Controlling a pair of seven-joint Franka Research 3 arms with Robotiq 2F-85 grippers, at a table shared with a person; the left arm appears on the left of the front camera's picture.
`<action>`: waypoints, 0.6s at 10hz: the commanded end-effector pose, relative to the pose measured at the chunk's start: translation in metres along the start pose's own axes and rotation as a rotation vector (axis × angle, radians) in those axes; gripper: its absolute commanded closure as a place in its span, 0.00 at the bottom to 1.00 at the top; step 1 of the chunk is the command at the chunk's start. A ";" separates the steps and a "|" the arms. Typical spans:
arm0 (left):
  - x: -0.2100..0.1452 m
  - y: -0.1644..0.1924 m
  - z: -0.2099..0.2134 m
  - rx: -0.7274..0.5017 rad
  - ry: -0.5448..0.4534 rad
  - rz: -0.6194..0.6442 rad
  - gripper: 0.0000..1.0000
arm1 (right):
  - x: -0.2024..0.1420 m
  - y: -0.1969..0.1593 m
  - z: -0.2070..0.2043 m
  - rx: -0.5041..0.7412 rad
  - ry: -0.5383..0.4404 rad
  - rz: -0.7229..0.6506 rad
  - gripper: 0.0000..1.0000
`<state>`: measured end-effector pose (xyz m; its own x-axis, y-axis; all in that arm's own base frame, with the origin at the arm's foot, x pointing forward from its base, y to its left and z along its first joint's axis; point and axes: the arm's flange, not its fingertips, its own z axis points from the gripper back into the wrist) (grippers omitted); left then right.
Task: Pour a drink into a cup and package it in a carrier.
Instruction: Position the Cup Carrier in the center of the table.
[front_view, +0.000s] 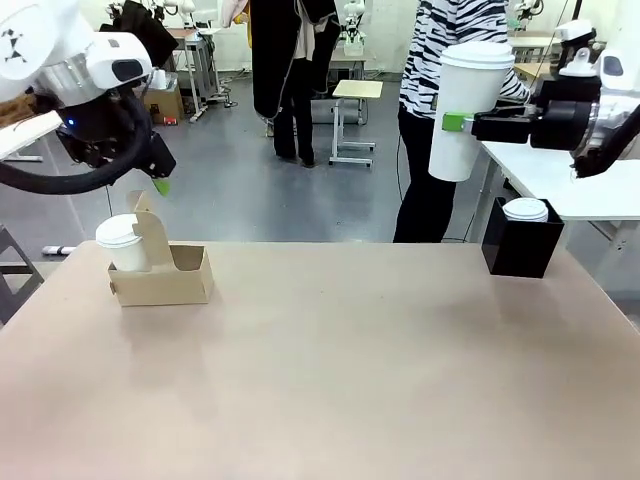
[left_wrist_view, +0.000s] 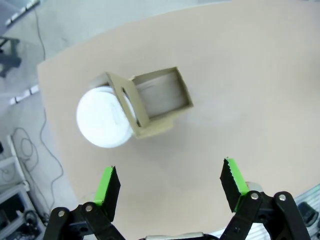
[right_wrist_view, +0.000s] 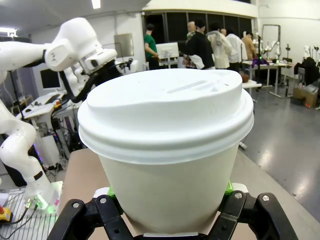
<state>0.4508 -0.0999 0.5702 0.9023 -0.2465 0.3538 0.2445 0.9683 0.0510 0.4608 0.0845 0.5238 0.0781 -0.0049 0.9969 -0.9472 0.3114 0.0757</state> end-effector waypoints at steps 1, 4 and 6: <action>0.021 0.006 -0.015 -0.005 0.037 0.083 0.00 | 0.004 -0.001 -0.002 -0.001 -0.009 0.003 0.20; 0.041 0.021 -0.050 0.036 0.076 0.157 0.00 | 0.004 -0.001 -0.002 -0.001 -0.009 0.003 0.20; 0.047 0.029 -0.062 0.054 0.049 0.206 0.00 | 0.004 -0.001 -0.002 -0.001 -0.009 0.003 0.20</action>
<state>0.5185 -0.0856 0.5250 0.9547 -0.0850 0.2853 0.0841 0.9963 0.0153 0.4609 0.0845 0.5234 0.0788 -0.0047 0.9969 -0.9472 0.3114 0.0763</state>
